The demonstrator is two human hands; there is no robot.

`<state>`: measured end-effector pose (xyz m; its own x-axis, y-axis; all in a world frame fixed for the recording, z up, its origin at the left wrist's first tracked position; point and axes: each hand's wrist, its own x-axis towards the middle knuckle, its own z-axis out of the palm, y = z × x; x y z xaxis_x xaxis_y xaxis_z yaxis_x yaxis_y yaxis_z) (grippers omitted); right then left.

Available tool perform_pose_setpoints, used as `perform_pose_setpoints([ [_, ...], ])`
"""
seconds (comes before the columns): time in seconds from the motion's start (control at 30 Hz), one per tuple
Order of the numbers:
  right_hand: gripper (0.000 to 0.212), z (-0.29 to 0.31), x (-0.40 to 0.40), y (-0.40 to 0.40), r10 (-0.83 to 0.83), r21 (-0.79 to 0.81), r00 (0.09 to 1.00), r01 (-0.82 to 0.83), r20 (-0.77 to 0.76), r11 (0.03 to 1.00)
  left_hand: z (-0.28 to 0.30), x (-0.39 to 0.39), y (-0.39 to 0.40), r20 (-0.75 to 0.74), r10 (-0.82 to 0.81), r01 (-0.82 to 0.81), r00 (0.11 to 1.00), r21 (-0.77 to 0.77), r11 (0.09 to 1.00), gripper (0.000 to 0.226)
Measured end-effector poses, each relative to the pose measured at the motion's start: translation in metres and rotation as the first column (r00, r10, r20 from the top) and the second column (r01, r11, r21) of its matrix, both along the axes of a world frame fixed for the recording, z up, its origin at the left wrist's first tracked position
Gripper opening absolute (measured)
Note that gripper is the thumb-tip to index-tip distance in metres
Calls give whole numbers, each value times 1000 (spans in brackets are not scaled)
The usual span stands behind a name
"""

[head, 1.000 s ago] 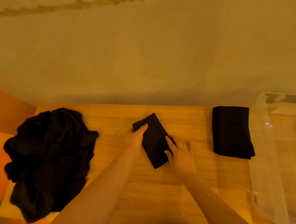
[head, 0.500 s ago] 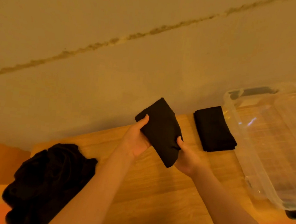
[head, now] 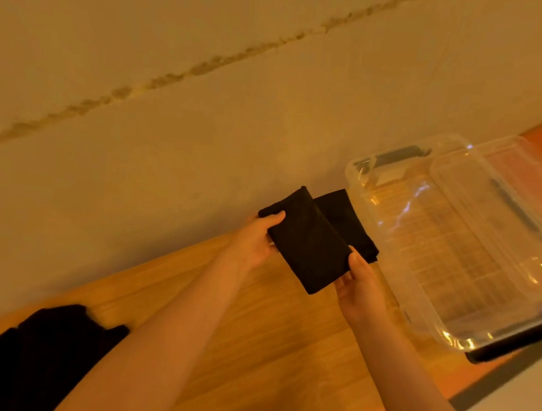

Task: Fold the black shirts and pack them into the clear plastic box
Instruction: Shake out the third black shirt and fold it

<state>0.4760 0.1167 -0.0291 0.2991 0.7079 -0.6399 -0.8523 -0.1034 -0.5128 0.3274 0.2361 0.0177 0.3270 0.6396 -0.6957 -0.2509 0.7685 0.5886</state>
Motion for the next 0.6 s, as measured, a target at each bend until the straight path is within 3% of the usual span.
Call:
perform_pose_setpoints([
  [0.2,26,-12,21,13,-157,-145,987,157,12,977,-34,50,28,-129,-35,42,991,55,998,22],
  [0.4,39,-19,33,16,-238,-199,971,236,13,951,-53,75,42,-227,-91,122,970,126,985,35],
  [0.5,40,-19,36,19,-246,-231,969,246,28,942,-57,78,43,-440,-116,249,890,256,934,39],
  [0.6,39,-21,33,21,-304,-259,952,303,35,917,-53,84,45,-496,-65,289,866,391,874,38],
])
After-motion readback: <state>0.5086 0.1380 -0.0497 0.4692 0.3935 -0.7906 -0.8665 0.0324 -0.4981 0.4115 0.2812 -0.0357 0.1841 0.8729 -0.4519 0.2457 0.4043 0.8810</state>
